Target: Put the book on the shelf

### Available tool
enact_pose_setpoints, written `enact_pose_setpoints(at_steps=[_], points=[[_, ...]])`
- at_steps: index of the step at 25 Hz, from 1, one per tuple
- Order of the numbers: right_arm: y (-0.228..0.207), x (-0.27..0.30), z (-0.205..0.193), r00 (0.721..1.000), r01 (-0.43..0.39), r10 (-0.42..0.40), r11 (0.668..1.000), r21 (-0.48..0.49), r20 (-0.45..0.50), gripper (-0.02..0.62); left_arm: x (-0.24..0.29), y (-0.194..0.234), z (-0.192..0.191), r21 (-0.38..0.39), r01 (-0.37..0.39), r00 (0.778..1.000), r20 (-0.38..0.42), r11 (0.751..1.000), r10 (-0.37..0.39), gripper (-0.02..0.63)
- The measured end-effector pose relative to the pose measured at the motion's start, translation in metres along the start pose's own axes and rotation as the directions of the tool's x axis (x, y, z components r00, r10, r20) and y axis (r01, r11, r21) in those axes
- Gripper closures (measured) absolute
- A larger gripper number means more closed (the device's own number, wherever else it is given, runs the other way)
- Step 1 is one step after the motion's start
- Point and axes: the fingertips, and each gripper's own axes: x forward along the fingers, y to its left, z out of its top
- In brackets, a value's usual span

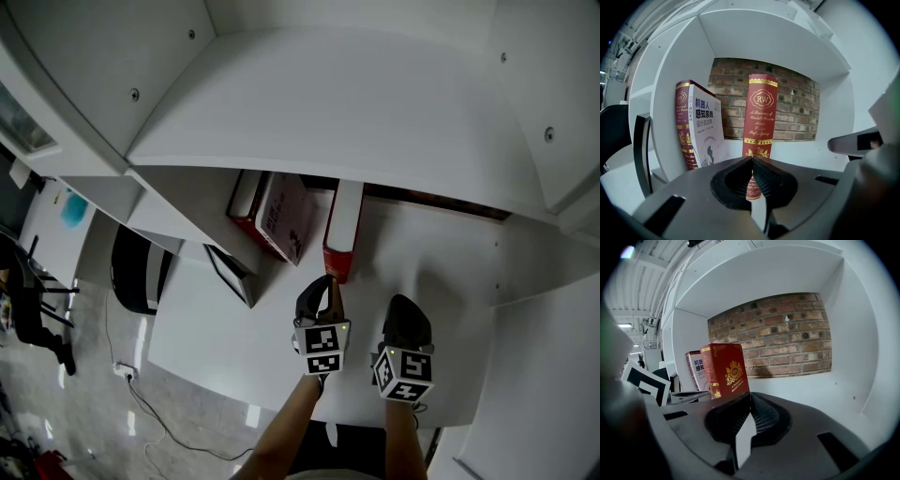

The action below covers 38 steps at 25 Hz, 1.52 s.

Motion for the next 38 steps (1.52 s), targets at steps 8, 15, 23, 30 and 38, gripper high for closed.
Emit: enact_pose_setpoints(at_steps=[8, 15, 23, 30, 38], points=[[-0.011, 0.004, 0.001, 1.0, 0.02, -0.02, 1.0, 0.0, -0.004, 0.578, 0.013, -0.006, 0.002, 0.018, 0.01, 1.0, -0.009, 1.0, -0.01, 0.589], [-0.018, 0.009, 0.002, 1.0, 0.028, -0.028, 1.0, 0.0, -0.008, 0.578, 0.027, -0.013, 0.007, 0.036, 0.017, 1.0, -0.016, 0.999, -0.016, 0.589], [-0.022, 0.013, 0.002, 1.0, 0.029, -0.029, 1.0, 0.002, -0.009, 0.578, 0.037, -0.015, 0.01, 0.044, 0.018, 1.0, -0.015, 0.999, -0.017, 0.589], [-0.02, 0.012, 0.005, 0.999, 0.033, -0.033, 0.999, 0.004, -0.002, 0.578, 0.026, -0.017, 0.014, 0.02, 0.03, 1.0, -0.006, 0.999, -0.03, 0.589], [-0.009, 0.002, 0.009, 0.999, 0.042, -0.042, 0.999, -0.009, 0.011, 0.578, -0.009, -0.022, 0.03, 0.008, 0.045, 0.998, 0.034, 0.999, -0.045, 0.589]])
